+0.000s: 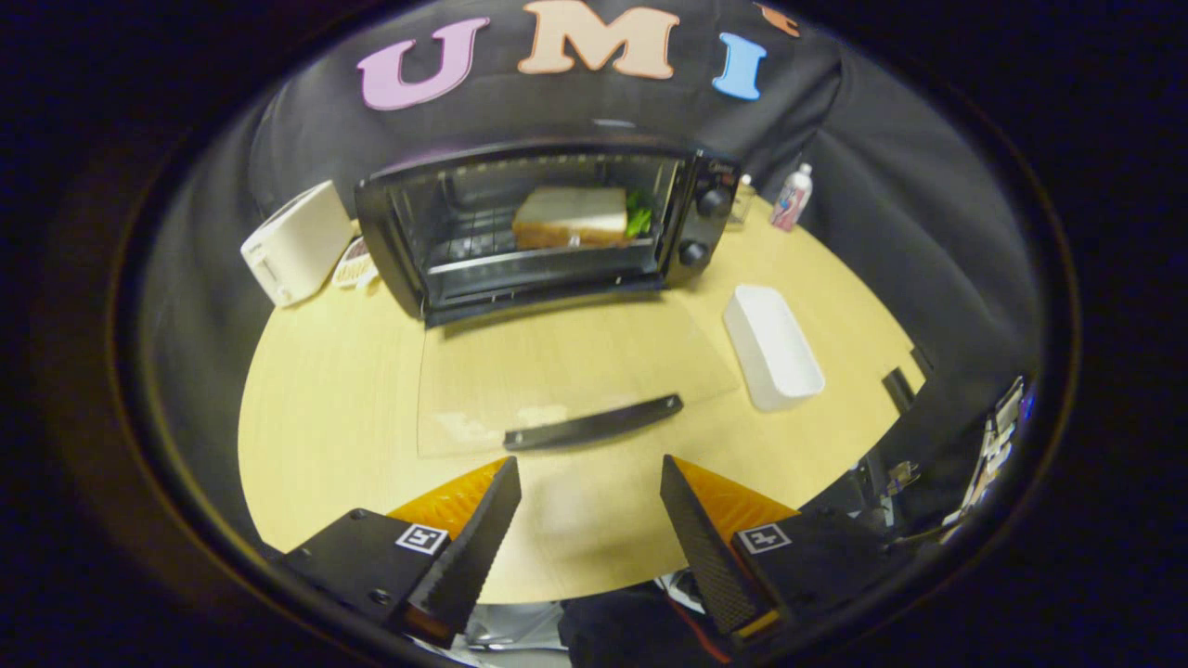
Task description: Open the toaster oven, put the food inside, and close the toaster oven door.
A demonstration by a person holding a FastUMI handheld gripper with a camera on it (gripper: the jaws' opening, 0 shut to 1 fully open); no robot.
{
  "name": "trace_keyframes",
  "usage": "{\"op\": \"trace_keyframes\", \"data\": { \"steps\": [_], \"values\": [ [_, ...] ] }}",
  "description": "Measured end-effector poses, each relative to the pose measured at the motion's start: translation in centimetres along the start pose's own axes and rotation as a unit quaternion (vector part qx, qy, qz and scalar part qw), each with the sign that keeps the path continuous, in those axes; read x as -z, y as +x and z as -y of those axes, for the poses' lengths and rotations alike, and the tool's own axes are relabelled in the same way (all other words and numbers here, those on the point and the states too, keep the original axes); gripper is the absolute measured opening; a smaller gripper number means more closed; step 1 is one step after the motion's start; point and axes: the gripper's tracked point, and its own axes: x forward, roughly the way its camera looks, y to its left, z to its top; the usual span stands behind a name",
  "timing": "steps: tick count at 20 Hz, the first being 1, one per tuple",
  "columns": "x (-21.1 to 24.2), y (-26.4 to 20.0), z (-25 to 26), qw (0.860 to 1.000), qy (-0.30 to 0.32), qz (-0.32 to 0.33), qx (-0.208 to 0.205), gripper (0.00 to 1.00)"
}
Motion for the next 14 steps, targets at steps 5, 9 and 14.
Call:
{"op": "trace_keyframes", "data": {
  "steps": [5,9,14],
  "values": [
    [0.4,3.3,-1.9,0.998,-0.046,-0.003,-0.04,0.97],
    [0.2,5.2,-2.4,0.996,-0.081,-0.006,-0.038,0.95],
    [0.2,5.6,-2.4,0.994,-0.108,-0.004,-0.032,0.95]
  ]
}}
